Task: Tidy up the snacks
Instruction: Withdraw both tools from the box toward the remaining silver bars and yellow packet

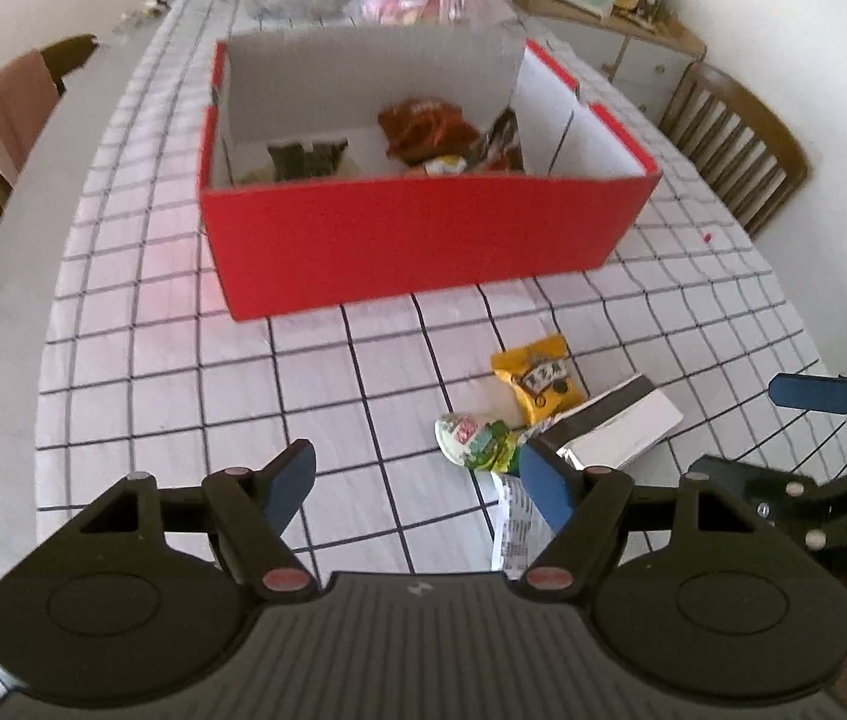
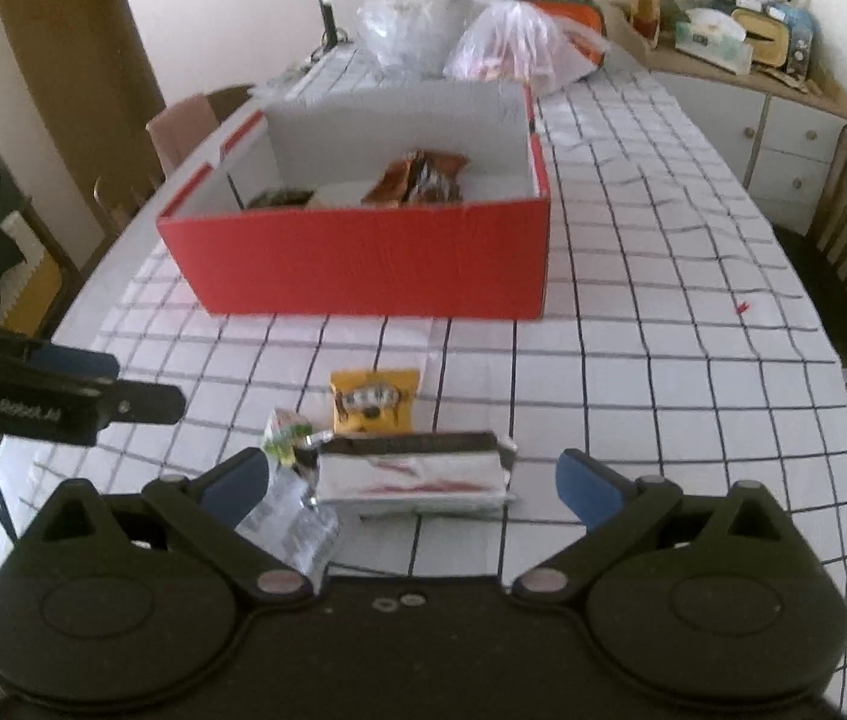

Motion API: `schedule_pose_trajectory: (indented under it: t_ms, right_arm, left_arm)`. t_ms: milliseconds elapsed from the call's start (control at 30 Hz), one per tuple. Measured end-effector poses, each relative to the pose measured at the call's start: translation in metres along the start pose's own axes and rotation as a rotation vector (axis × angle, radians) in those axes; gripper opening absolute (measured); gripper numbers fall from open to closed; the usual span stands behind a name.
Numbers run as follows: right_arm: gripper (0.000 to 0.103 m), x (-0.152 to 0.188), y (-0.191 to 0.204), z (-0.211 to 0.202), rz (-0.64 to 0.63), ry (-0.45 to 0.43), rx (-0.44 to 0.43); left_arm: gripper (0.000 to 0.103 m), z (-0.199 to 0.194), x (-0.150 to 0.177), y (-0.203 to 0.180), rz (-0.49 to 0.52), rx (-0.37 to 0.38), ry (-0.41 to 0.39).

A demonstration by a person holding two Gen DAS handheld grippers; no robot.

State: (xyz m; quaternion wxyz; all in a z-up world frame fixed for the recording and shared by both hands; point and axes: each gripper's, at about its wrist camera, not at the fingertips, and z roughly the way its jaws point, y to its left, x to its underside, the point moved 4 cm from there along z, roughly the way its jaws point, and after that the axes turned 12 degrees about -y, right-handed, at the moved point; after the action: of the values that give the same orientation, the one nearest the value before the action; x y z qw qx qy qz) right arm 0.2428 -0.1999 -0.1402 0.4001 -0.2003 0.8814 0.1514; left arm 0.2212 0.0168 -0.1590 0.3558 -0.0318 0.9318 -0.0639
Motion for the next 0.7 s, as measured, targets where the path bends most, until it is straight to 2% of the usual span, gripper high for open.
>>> schedule_pose_trajectory:
  t_ms: [300, 567, 700]
  right_arm:
    - [0.102, 0.02, 0.004, 0.036, -0.102, 0.095, -0.038]
    - [0.099, 0.013, 0.013, 0.055, -0.407, 0.179, -0.189]
    - [0.089, 0.013, 0.018, 0.071, -0.542, 0.229, -0.255]
  left_arm:
    - [0.075, 0.036, 0.009, 0.012, -0.041, -0.016, 0.085]
    - [0.075, 0.048, 0.001, 0.008, -0.075, 0.043, 0.1]
    - [0.075, 0.056, -0.001, 0.008, -0.106, 0.055, 0.115]
